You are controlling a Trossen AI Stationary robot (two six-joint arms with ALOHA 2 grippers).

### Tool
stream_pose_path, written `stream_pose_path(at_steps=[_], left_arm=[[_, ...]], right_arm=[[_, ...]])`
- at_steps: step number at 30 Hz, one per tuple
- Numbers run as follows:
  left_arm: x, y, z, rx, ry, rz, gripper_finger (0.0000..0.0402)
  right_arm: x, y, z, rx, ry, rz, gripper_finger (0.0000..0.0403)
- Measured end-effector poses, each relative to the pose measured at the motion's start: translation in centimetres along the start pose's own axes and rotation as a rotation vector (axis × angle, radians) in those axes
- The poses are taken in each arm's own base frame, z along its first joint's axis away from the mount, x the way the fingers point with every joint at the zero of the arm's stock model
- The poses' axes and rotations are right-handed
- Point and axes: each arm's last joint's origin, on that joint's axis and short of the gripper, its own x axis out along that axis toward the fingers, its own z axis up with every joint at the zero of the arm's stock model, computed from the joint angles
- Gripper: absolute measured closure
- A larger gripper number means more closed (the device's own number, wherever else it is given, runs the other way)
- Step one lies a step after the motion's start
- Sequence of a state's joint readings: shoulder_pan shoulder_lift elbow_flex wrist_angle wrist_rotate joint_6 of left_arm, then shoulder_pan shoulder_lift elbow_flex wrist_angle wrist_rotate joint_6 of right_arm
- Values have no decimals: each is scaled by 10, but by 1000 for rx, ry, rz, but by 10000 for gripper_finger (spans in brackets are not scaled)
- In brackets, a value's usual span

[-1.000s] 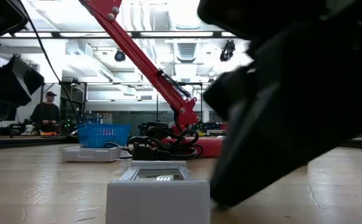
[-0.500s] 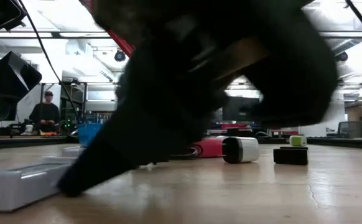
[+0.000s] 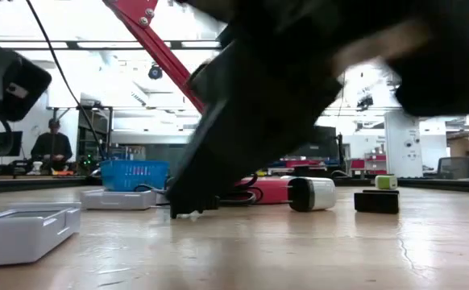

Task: Pick & Place Office items
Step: Put the bottom white digital clock into the green bin

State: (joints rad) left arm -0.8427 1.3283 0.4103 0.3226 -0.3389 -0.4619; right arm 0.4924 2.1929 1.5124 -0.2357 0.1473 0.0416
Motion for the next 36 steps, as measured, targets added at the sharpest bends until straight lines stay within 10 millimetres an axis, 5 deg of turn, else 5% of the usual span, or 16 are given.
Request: stream_pose_path(at_steps=[8, 18, 29, 36], left_arm=[[31, -17, 16, 370, 214, 48, 149], [81, -30, 42, 739, 508, 115, 149], [100, -30, 66, 889, 562, 78, 148], [104, -18, 72, 855, 574, -28, 107]], right_arm=[[-26, 22, -1, 20, 62, -62, 395], [-31, 36, -7, 62, 98, -70, 395], [-36, 55, -17, 93, 143, -54, 394], [-37, 63, -19, 124, 157, -20, 394]])
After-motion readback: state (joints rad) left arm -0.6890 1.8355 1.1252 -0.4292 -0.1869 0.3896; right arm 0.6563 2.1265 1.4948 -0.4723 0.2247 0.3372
